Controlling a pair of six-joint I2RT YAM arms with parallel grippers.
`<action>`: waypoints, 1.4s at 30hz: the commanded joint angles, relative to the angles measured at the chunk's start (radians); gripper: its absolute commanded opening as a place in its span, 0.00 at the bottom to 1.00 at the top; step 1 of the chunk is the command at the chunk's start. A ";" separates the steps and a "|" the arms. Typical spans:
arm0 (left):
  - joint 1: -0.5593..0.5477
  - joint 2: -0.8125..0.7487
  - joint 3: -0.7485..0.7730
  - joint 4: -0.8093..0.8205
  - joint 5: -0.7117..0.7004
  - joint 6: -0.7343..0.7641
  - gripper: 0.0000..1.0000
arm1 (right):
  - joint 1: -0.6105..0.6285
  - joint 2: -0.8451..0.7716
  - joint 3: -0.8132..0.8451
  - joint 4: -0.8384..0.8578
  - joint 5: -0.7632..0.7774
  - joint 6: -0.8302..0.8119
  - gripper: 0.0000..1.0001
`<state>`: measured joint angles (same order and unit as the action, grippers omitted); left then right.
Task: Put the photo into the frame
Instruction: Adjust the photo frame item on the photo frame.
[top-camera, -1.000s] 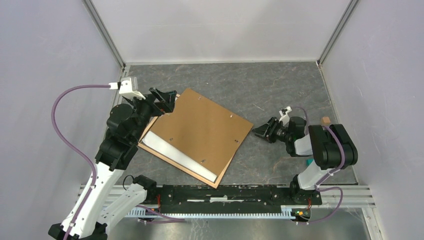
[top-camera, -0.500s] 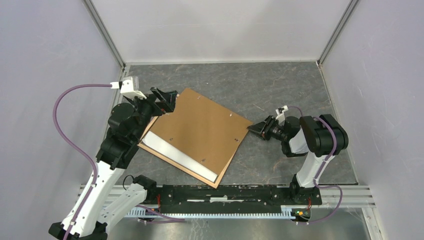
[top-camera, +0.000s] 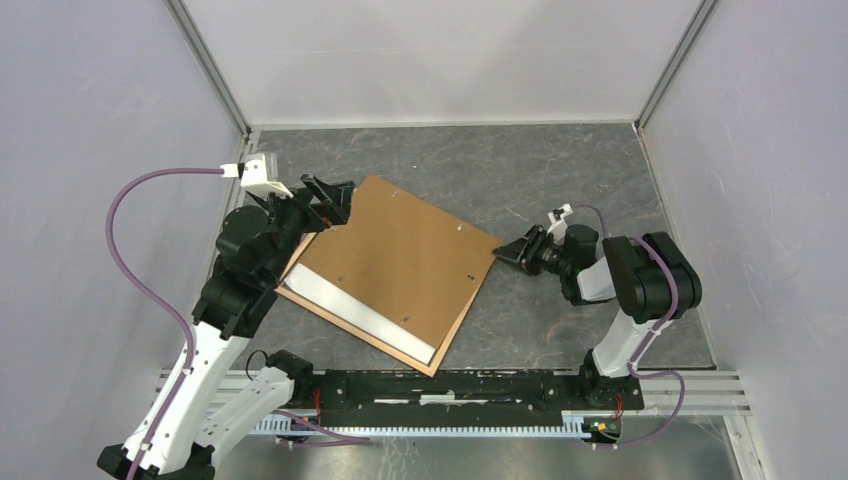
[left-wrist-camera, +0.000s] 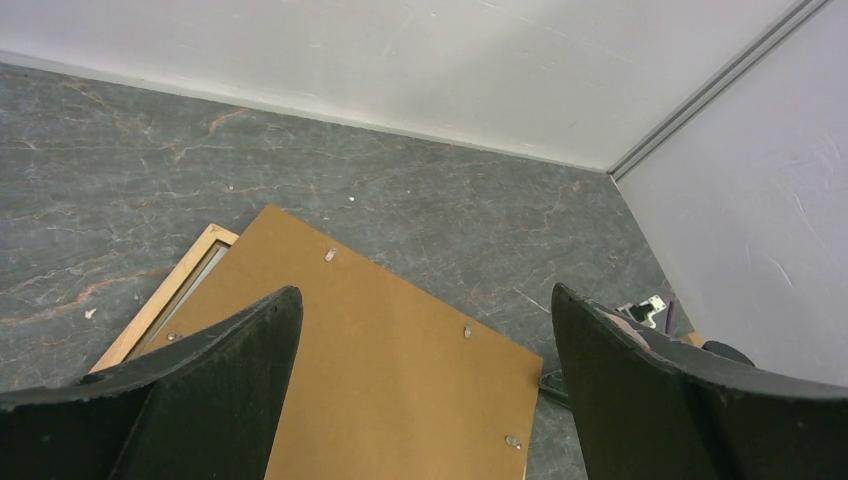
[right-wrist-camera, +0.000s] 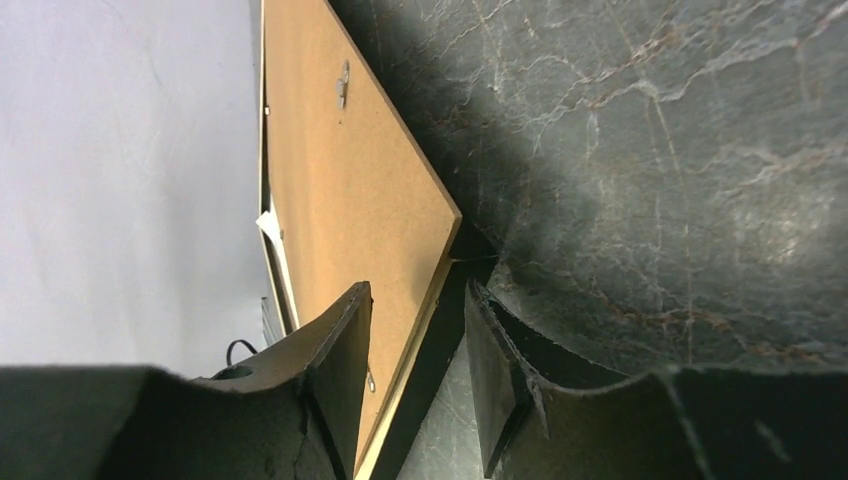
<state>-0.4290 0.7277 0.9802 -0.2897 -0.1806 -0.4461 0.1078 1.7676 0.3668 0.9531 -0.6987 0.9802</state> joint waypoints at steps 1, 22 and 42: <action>-0.004 -0.004 0.003 0.037 0.002 0.011 1.00 | 0.003 -0.010 0.057 -0.068 0.034 -0.075 0.46; -0.004 -0.002 0.002 0.037 0.006 0.009 1.00 | 0.004 0.139 0.082 0.236 0.002 0.112 0.32; -0.004 -0.007 0.002 0.037 0.006 0.009 1.00 | 0.041 0.163 0.122 0.188 0.015 0.094 0.28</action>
<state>-0.4290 0.7277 0.9802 -0.2897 -0.1802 -0.4461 0.1379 1.9312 0.4507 1.1263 -0.6727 1.0920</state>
